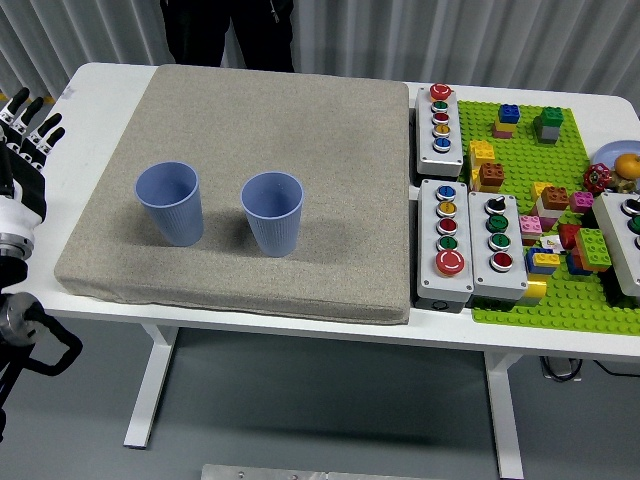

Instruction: Pick cup pour cup place

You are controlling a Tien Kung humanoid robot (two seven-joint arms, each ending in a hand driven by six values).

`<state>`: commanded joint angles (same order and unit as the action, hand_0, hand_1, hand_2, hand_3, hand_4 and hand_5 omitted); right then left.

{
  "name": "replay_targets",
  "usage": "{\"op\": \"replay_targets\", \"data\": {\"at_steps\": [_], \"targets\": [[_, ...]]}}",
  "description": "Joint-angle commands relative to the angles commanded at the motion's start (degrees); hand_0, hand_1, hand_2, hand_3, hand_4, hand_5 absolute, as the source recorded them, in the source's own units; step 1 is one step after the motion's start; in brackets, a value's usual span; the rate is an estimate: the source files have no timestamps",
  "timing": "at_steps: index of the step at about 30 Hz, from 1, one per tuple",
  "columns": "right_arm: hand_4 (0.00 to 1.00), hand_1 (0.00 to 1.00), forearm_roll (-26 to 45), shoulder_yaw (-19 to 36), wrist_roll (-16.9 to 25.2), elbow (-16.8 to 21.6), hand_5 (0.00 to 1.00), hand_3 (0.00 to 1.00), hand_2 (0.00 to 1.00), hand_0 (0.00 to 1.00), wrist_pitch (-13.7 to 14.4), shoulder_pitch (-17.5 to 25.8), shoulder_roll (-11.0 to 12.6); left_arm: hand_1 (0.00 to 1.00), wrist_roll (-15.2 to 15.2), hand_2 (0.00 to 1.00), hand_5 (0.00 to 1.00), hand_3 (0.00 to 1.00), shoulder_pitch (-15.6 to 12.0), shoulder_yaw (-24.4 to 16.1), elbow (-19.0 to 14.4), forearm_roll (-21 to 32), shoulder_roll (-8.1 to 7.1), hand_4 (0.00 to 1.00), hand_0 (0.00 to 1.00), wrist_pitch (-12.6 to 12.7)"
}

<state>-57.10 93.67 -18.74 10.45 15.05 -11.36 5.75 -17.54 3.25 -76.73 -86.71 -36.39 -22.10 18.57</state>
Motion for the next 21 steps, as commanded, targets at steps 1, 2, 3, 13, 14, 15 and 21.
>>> {"op": "replay_targets", "data": {"at_steps": [1,2,3,13,14,15,21], "targets": [[0.002,0.630,-0.10,0.07,-0.02,0.00,0.094,0.573,0.568,0.703,-0.03,-0.01,0.01,0.758,-0.14,0.852,0.857,0.871,-0.48,0.28,-0.45,-0.24,-0.03,0.842,0.782,0.24],[0.002,0.630,-0.32,0.23,-0.06,0.01,0.094,0.573,0.568,0.703,-0.09,-0.03,0.03,0.758,-0.47,0.852,0.857,0.871,-1.67,1.02,-1.59,-0.87,-0.10,0.842,0.782,0.87],[0.002,0.630,-0.52,0.37,-0.10,0.02,0.095,0.573,0.568,0.703,-0.14,-0.05,0.05,0.761,-0.80,0.853,0.853,0.870,-3.05,1.77,-2.92,-1.49,-0.18,0.840,0.783,1.49],[0.002,0.629,-0.91,0.80,-0.19,0.02,0.097,0.574,0.568,0.703,-0.35,-0.08,0.14,0.765,-3.98,0.858,0.785,0.875,-11.35,3.89,-8.92,-9.59,-0.14,0.838,0.782,6.80],[0.002,0.629,-0.97,0.84,-0.22,0.03,0.097,0.574,0.568,0.703,-0.36,-0.07,0.13,0.765,-4.31,0.858,0.785,0.875,-11.66,3.93,-8.85,-9.79,-0.05,0.838,0.782,7.15],[0.002,0.629,-1.07,0.90,-0.26,0.03,0.099,0.574,0.568,0.703,-0.37,-0.05,0.13,0.773,-4.84,0.898,0.506,0.881,-12.21,4.00,-8.70,-10.22,0.12,0.849,0.787,7.75],[0.002,0.630,-1.34,1.09,-0.59,0.08,0.108,0.574,0.568,0.703,-0.39,0.12,0.24,0.808,-4.30,0.961,0.395,0.974,-14.30,4.79,-7.75,-13.14,0.66,0.857,0.803,7.48]]}}
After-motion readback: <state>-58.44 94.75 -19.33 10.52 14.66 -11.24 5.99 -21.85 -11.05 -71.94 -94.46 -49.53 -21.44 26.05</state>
